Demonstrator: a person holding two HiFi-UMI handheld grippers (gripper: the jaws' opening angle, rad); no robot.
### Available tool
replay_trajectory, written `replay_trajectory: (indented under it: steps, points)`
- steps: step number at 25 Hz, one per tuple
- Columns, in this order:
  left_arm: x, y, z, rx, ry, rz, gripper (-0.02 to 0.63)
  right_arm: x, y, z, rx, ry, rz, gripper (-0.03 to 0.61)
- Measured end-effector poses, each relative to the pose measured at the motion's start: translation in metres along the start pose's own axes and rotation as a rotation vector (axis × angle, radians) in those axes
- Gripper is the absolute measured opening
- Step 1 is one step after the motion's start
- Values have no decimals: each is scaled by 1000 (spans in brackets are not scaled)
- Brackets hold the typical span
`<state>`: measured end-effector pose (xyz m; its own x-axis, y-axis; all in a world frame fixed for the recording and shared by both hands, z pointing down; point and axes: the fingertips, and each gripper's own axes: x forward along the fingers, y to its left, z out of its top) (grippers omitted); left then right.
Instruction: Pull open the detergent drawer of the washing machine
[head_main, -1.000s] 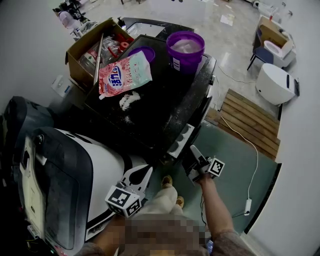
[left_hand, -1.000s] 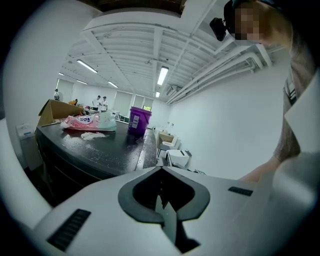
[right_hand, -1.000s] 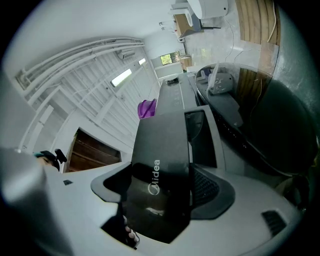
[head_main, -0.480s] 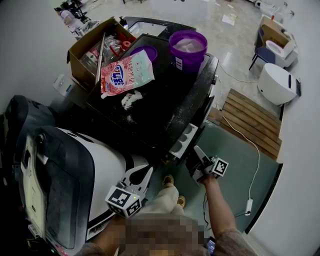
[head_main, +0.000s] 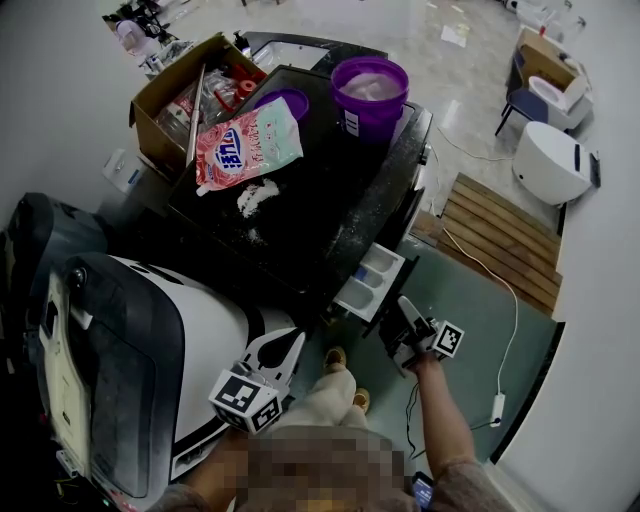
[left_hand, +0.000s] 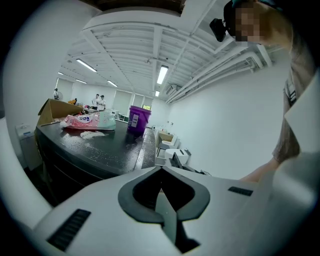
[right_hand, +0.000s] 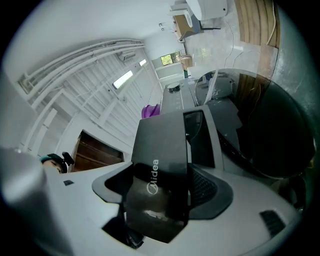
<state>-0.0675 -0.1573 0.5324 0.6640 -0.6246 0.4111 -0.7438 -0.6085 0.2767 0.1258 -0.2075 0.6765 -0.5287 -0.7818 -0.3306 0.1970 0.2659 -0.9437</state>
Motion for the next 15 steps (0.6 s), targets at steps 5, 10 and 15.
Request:
replay_trajectory:
  steps: [5,10,15]
  points:
    - [6,-10,0,5,5,-20,21,-16,5,6,-4,-13,0,325]
    - [8,-18,-1,13,11,-33,21,-29,11,10,-18,-12,-3,325]
    - [7,-20,0,16,9,-36,21,-40,16,13,-20,-29,-3,325]
